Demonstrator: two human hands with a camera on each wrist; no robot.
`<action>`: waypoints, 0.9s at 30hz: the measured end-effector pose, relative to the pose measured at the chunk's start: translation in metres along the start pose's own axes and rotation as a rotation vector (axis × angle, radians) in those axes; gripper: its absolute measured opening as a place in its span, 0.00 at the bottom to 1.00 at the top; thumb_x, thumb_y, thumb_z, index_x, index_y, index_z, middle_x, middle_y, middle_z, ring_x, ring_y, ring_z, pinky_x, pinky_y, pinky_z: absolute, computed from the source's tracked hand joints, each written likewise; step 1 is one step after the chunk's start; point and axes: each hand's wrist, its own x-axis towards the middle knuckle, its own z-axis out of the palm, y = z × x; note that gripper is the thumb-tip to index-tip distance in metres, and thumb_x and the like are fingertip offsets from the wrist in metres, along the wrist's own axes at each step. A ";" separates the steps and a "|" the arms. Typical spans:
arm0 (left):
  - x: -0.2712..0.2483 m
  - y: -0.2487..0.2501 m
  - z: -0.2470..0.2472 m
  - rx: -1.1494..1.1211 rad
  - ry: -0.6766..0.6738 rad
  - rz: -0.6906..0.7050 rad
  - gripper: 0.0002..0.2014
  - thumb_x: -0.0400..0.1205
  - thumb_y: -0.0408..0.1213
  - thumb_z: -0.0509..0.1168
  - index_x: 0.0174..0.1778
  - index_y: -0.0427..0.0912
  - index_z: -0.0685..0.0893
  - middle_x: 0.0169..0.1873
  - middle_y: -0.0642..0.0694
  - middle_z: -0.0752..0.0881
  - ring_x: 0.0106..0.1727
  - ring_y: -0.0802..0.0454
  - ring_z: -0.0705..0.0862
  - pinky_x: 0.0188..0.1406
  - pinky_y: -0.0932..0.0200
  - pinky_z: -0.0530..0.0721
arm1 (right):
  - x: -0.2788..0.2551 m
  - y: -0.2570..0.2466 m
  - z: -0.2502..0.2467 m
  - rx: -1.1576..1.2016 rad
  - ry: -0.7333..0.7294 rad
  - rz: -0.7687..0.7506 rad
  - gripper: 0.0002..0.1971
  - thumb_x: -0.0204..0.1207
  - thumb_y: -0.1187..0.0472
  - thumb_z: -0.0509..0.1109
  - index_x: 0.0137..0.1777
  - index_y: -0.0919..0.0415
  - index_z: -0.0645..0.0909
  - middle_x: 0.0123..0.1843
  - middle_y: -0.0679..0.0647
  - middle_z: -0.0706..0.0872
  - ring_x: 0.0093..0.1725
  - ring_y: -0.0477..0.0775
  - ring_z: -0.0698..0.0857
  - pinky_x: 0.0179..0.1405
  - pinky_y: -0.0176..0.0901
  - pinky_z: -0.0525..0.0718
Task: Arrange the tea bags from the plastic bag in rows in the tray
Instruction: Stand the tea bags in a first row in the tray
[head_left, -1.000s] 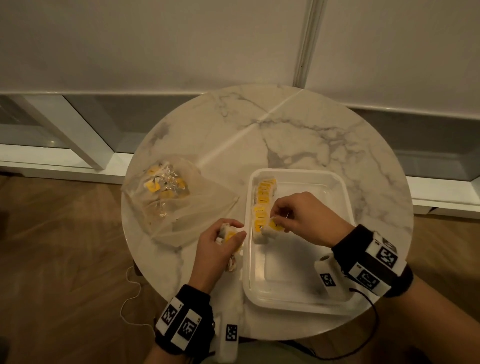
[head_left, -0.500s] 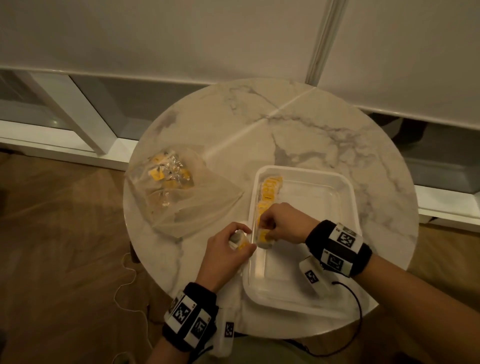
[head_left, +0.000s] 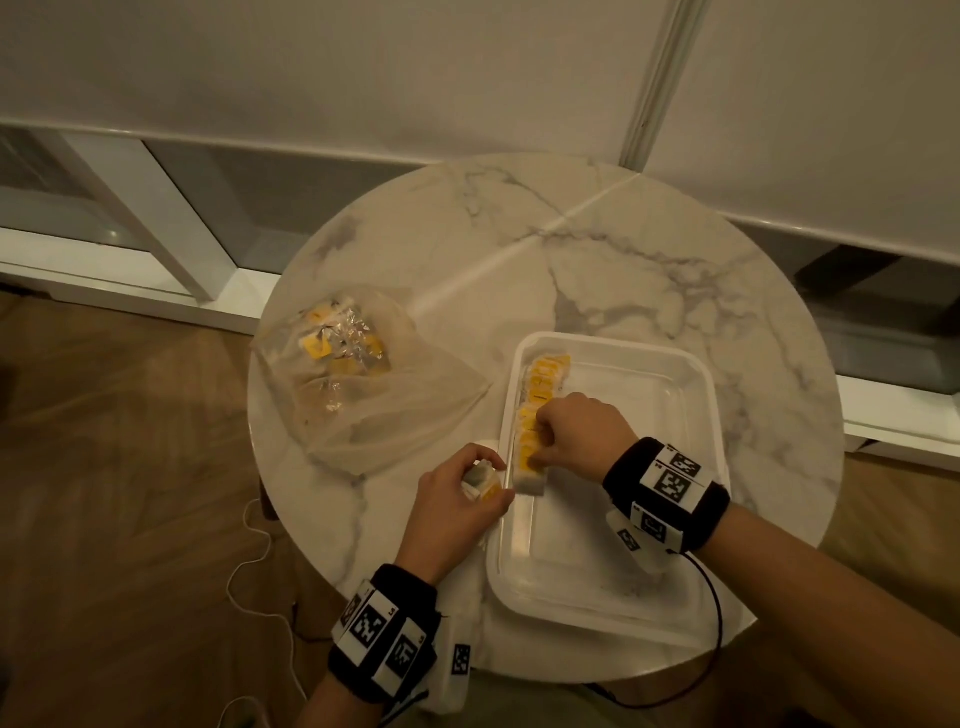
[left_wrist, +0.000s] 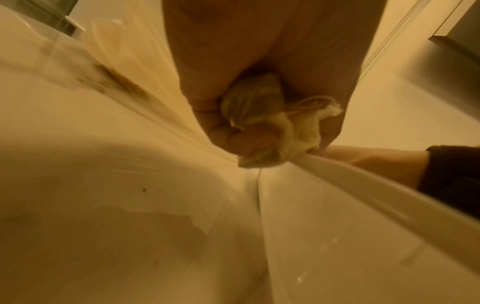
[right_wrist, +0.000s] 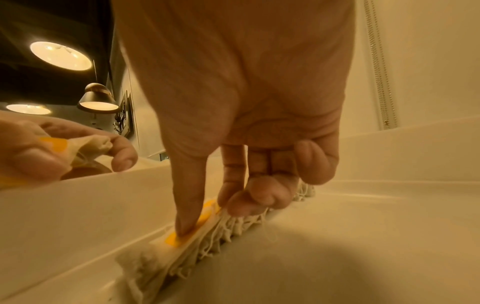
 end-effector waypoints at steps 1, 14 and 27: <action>0.000 0.000 0.000 0.003 -0.001 0.002 0.11 0.72 0.33 0.77 0.43 0.51 0.84 0.33 0.55 0.84 0.33 0.63 0.80 0.35 0.72 0.76 | 0.000 0.001 0.000 -0.005 0.002 0.009 0.17 0.70 0.42 0.76 0.42 0.54 0.80 0.43 0.51 0.83 0.42 0.55 0.83 0.38 0.45 0.77; 0.001 0.001 -0.004 -0.016 -0.016 -0.024 0.08 0.73 0.36 0.77 0.42 0.49 0.85 0.33 0.54 0.86 0.33 0.63 0.81 0.34 0.72 0.77 | -0.005 -0.001 0.003 0.088 0.020 0.076 0.18 0.72 0.40 0.75 0.39 0.54 0.78 0.42 0.52 0.84 0.42 0.55 0.84 0.38 0.45 0.78; 0.000 0.019 -0.008 -0.455 -0.018 -0.286 0.23 0.89 0.49 0.53 0.47 0.35 0.86 0.27 0.49 0.85 0.27 0.57 0.82 0.26 0.64 0.79 | -0.060 -0.020 -0.004 0.570 0.177 -0.181 0.17 0.80 0.48 0.70 0.33 0.58 0.80 0.28 0.50 0.81 0.29 0.48 0.78 0.37 0.48 0.77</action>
